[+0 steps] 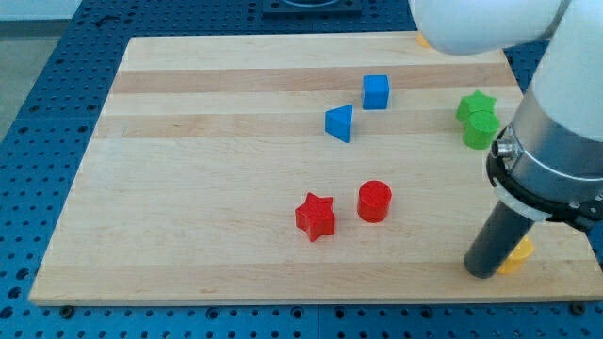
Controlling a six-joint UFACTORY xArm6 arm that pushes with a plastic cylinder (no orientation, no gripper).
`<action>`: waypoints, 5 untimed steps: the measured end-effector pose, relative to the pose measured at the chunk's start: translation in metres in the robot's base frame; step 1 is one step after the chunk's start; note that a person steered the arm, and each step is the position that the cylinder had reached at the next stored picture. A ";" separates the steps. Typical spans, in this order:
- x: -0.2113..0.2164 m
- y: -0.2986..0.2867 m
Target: Point at the yellow hexagon
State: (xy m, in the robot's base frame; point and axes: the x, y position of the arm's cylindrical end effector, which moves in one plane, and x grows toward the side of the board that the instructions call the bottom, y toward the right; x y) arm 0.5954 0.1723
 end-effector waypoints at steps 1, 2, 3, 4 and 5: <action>-0.001 0.000; -0.049 -0.016; -0.111 -0.024; -0.171 -0.033; -0.221 -0.044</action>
State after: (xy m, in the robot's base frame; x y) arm 0.3744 0.1284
